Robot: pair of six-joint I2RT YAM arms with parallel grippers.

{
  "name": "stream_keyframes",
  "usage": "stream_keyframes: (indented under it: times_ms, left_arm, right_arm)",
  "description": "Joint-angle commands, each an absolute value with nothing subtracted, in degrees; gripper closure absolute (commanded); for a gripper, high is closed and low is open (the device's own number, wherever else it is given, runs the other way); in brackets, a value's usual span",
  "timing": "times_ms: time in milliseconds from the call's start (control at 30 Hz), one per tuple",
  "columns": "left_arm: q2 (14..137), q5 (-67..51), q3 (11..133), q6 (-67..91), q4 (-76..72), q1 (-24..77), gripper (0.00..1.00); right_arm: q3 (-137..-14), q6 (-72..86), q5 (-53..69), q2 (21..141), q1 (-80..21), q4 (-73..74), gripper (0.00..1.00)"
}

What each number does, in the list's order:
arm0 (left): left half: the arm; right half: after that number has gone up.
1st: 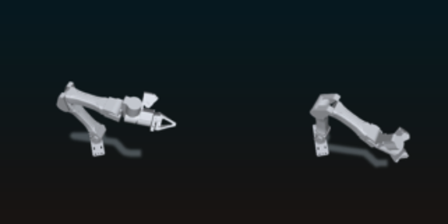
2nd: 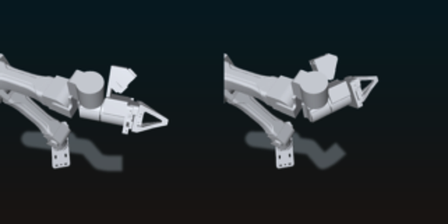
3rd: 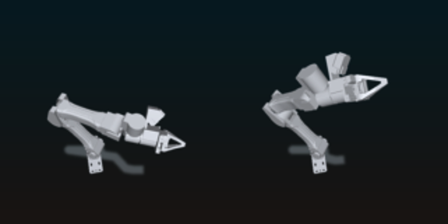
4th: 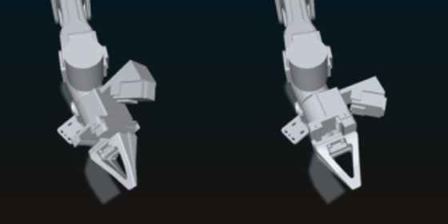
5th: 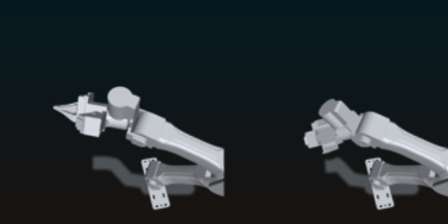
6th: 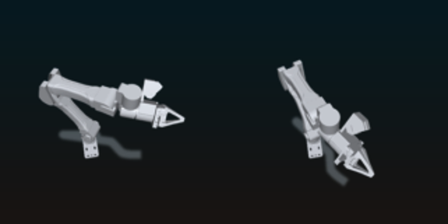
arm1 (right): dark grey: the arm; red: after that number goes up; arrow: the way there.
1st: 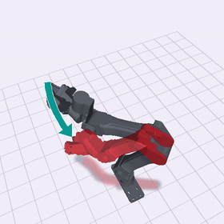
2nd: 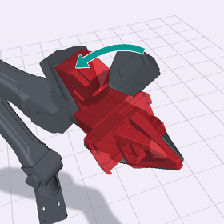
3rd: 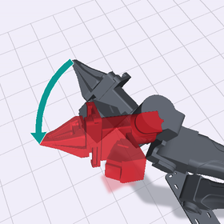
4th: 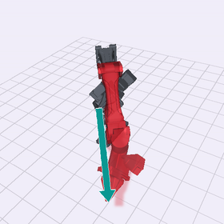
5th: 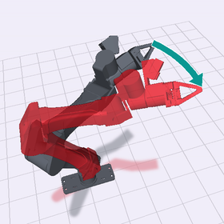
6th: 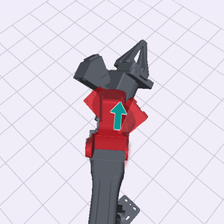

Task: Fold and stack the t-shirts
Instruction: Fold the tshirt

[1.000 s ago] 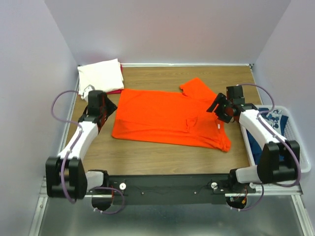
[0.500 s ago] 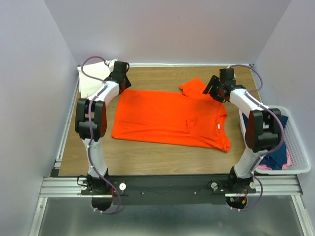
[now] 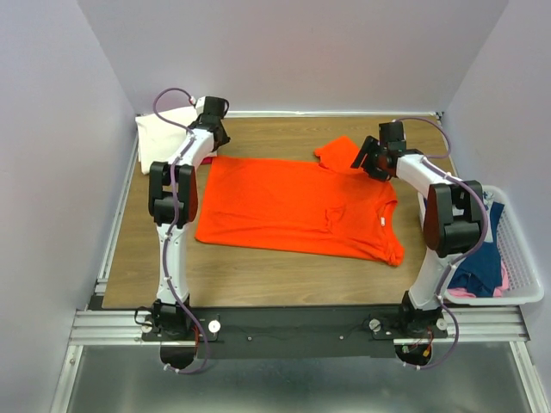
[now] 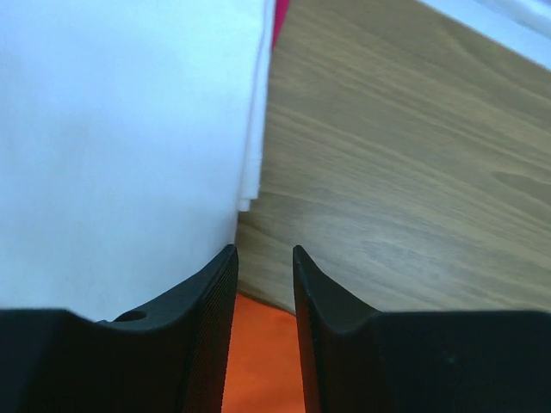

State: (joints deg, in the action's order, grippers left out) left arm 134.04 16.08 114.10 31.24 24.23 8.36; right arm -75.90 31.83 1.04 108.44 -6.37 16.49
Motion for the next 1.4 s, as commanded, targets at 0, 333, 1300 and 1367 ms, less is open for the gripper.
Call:
stream_keyframes:
  times_ms: [0, 333, 1300, 1367]
  left_arm:
    - [136.7, 17.2, 115.5, 30.7, 28.1, 6.4, 0.61]
    - [136.7, 16.0, 111.6, 30.9, 26.6, 1.6, 0.61]
    - [132.6, 18.3, 113.3, 25.1, 25.8, 7.7, 0.54]
    - [132.7, 19.2, 113.0, 25.7, 26.4, 8.3, 0.54]
  right_arm:
    - [-77.8, 30.8, 2.8, 109.5, -6.5, 15.5, 0.27]
    - [-77.0, 30.7, 4.0, 110.3, -6.5, 15.3, 0.27]
    - [-78.7, 30.3, 4.5, 110.6, -6.6, 15.2, 0.27]
    - [-78.8, 30.3, 4.5, 110.6, -6.7, 15.2, 0.27]
